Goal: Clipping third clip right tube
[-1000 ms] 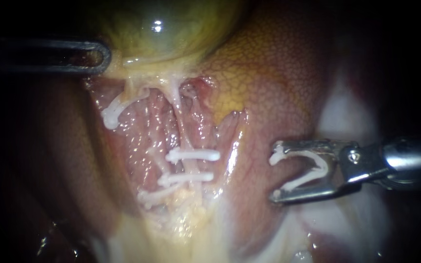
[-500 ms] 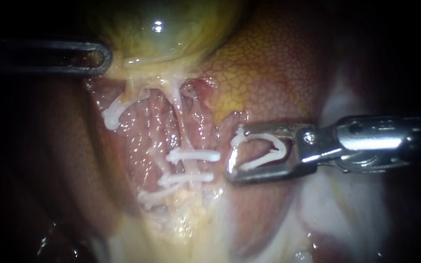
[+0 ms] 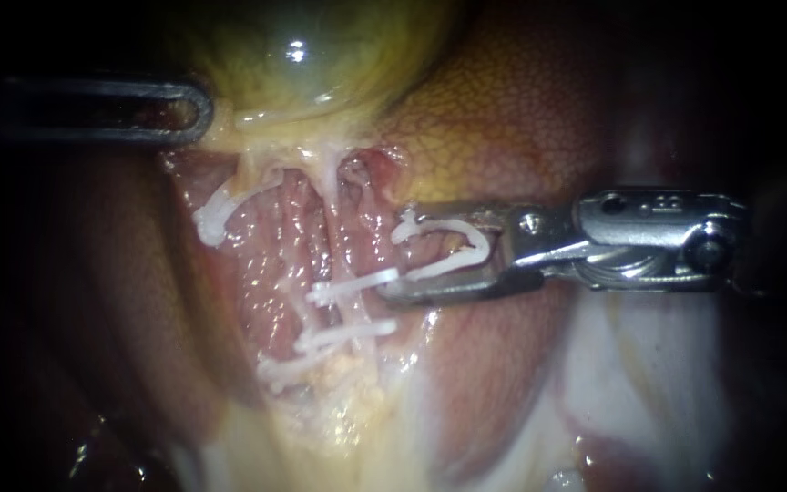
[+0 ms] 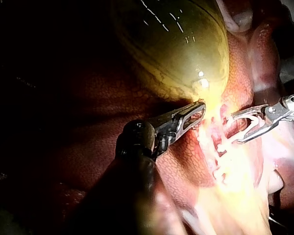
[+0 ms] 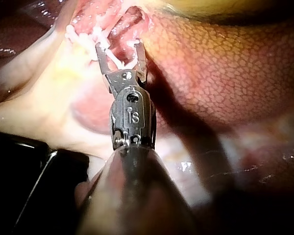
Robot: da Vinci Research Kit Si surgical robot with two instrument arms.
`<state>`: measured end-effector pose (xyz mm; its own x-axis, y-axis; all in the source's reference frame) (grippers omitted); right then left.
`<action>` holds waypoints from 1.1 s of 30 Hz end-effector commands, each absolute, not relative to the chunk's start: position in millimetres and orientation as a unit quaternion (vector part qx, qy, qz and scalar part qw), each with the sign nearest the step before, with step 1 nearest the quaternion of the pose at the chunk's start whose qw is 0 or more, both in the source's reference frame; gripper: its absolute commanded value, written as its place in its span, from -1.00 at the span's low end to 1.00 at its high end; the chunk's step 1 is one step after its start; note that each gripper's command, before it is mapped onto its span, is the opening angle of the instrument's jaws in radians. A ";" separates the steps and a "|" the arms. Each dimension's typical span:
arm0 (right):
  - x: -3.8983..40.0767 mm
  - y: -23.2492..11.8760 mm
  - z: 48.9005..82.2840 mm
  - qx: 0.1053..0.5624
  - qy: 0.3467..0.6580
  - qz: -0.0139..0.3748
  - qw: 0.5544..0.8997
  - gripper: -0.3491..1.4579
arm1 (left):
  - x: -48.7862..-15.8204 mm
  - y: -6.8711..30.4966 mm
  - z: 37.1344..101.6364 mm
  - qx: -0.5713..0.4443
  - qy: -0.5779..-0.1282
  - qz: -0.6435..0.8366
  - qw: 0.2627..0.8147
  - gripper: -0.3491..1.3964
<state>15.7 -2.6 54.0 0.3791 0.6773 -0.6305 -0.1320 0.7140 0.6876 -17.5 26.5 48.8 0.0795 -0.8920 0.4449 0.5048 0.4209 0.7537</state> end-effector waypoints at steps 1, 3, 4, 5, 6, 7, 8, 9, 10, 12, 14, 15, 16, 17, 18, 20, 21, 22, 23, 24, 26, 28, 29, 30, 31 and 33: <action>15.8 -2.5 54.1 0.279 0.494 0.259 0.781 -0.06 | -17.5 26.5 48.8 0.209 -0.463 -0.496 0.704 -1.00; 16.1 -2.4 54.2 0.283 0.496 0.264 0.777 -0.06 | -17.5 26.5 48.8 0.209 -0.463 -0.496 0.704 -1.00; 16.2 -2.4 54.2 0.285 0.497 0.266 0.775 -0.06 | -17.5 26.5 48.8 0.209 -0.463 -0.496 0.704 -1.00; 16.3 -2.3 54.3 0.289 0.499 0.270 0.771 -0.06 | -17.5 26.5 48.8 0.209 -0.463 -0.496 0.704 -1.00; 16.3 -2.3 54.3 0.294 0.500 0.277 0.766 -0.06 | -17.5 26.5 48.8 0.210 -0.463 -0.495 0.704 -1.00; 16.3 -2.4 54.2 0.298 0.500 0.281 0.763 -0.06 | -17.5 26.5 48.8 0.210 -0.463 -0.495 0.704 -1.00; 16.2 -2.4 54.2 0.299 0.500 0.280 0.763 -0.07 | -17.5 26.5 48.8 0.210 -0.463 -0.495 0.704 -1.00; 16.2 -2.3 54.2 0.301 0.501 0.279 0.763 -0.07 | -17.5 26.5 48.8 0.210 -0.463 -0.495 0.704 -1.00; 16.2 -2.2 54.2 0.303 0.500 0.280 0.761 -0.07 | -17.5 26.5 48.8 0.210 -0.463 -0.495 0.704 -1.00; 16.4 -2.1 54.1 0.306 0.502 0.279 0.760 -0.07 | -17.5 26.5 48.8 0.210 -0.463 -0.495 0.704 -1.00; 16.4 -1.9 54.1 0.308 0.506 0.281 0.755 -0.07 | -17.5 26.4 48.8 0.210 -0.463 -0.495 0.704 -1.00; 16.4 -1.8 54.0 0.313 0.509 0.285 0.750 -0.07 | -17.5 26.4 48.8 0.210 -0.463 -0.495 0.704 -1.00; 16.4 -1.7 53.9 0.314 0.512 0.285 0.747 -0.07 | -17.5 26.4 48.8 0.210 -0.463 -0.495 0.704 -1.00; 16.4 -1.5 53.8 0.318 0.514 0.289 0.742 -0.07 | -17.5 26.4 48.8 0.210 -0.463 -0.495 0.704 -1.00; 16.3 -1.3 53.7 0.320 0.517 0.292 0.738 -0.07 | -17.5 26.4 48.8 0.210 -0.463 -0.495 0.704 -1.00; 16.2 -1.0 53.4 0.323 0.520 0.294 0.734 -0.07 | -17.5 26.4 48.8 0.210 -0.463 -0.495 0.704 -1.00; 16.0 -0.8 53.2 0.327 0.520 0.295 0.732 -0.07 | -17.5 26.4 48.8 0.210 -0.463 -0.495 0.704 -1.00; 15.9 -0.7 53.1 0.329 0.520 0.294 0.732 -0.07 | -17.5 26.4 48.8 0.210 -0.463 -0.495 0.704 -1.00; 15.8 -0.5 52.9 0.332 0.519 0.295 0.730 -0.07 | -17.5 26.4 48.8 0.210 -0.463 -0.495 0.704 -1.00; 15.6 -0.4 52.7 0.337 0.519 0.296 0.728 -0.07 | -17.5 26.4 48.8 0.210 -0.463 -0.495 0.704 -1.00; 15.4 -0.1 52.5 0.341 0.518 0.297 0.726 -0.07 | -17.5 26.4 48.8 0.210 -0.463 -0.495 0.704 -1.00; 15.3 0.1 52.3 0.347 0.517 0.299 0.724 -0.07 | -17.5 26.4 48.8 0.210 -0.463 -0.495 0.704 -1.00; 15.3 0.1 52.3 0.347 0.517 0.298 0.724 -0.07 | -17.5 26.4 48.8 0.210 -0.463 -0.495 0.704 -1.00; 15.4 0.1 52.3 0.349 0.516 0.300 0.723 -0.07 | -17.5 26.4 48.8 0.210 -0.463 -0.495 0.704 -1.00; 15.5 0.0 52.4 0.351 0.515 0.301 0.721 -0.08 | -17.5 26.4 48.8 0.210 -0.463 -0.495 0.704 -1.00; 15.8 -0.1 52.7 0.353 0.515 0.303 0.720 -0.08 | -17.5 26.4 48.8 0.210 -0.463 -0.495 0.704 -1.00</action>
<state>15.9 0.0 52.8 0.2867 0.7988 -0.5289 -0.0721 0.5684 0.8196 -17.5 26.4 48.8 0.0803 -0.8922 0.4445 0.5030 0.4213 0.7547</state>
